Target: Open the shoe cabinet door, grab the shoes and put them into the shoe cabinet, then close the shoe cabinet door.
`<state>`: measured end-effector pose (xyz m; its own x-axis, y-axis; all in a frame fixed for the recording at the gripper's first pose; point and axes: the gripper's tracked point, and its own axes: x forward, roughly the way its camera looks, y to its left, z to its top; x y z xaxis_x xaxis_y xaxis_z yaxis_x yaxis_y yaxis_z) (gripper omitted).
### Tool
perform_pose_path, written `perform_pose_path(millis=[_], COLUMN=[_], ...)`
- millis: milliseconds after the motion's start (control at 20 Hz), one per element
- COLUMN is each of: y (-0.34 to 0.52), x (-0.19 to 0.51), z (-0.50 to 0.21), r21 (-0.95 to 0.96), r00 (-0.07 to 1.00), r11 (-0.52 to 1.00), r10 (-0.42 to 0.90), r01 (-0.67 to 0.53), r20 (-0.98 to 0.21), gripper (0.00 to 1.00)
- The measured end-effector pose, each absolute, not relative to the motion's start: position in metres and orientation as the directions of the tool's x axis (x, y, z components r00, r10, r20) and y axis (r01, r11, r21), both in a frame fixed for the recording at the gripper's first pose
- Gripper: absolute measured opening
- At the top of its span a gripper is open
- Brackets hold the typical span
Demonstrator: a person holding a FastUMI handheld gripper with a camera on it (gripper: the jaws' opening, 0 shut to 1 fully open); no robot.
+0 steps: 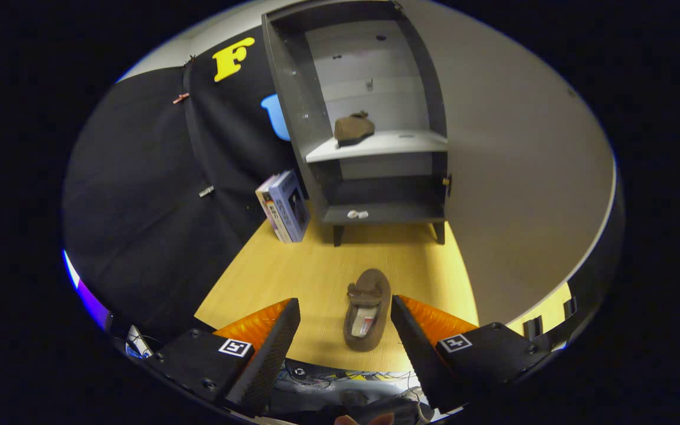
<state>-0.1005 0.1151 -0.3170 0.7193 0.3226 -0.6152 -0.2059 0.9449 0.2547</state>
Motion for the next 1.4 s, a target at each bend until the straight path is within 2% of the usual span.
perform_pose_path(millis=[250, 500, 650, 800, 950, 1150, 1250, 1400], y=[0.151, 0.167, 0.167, 0.171, 0.169, 0.150, 0.154, 0.153], x=[-0.080, -0.064, -0.047, -0.026, -0.003, 0.022, 0.024, 0.022], z=[-0.393, -0.469, -0.509, -0.535, -0.551, -0.559, -0.556, -0.549], r21=[0.268, 0.295, 0.263, 0.240, 0.168, 0.056, 0.059, 0.025], r00=[0.646, 0.575, 0.570, 0.592, 0.642, 0.712, 0.737, 0.759], r11=[0.940, 0.949, 0.962, 0.970, 0.986, 0.998, 0.998, 0.998], r10=[0.338, 0.306, 0.256, 0.218, 0.142, 0.026, 0.042, 0.061], r01=[-0.209, -0.117, -0.071, -0.042, -0.021, 0.019, -0.003, -0.059], r20=[-0.684, -0.759, -0.781, -0.776, -0.754, -0.702, -0.674, -0.648], gripper=[0.99, 0.99, 0.99, 0.95, 0.84, 0.53, 0.28, 0.11])
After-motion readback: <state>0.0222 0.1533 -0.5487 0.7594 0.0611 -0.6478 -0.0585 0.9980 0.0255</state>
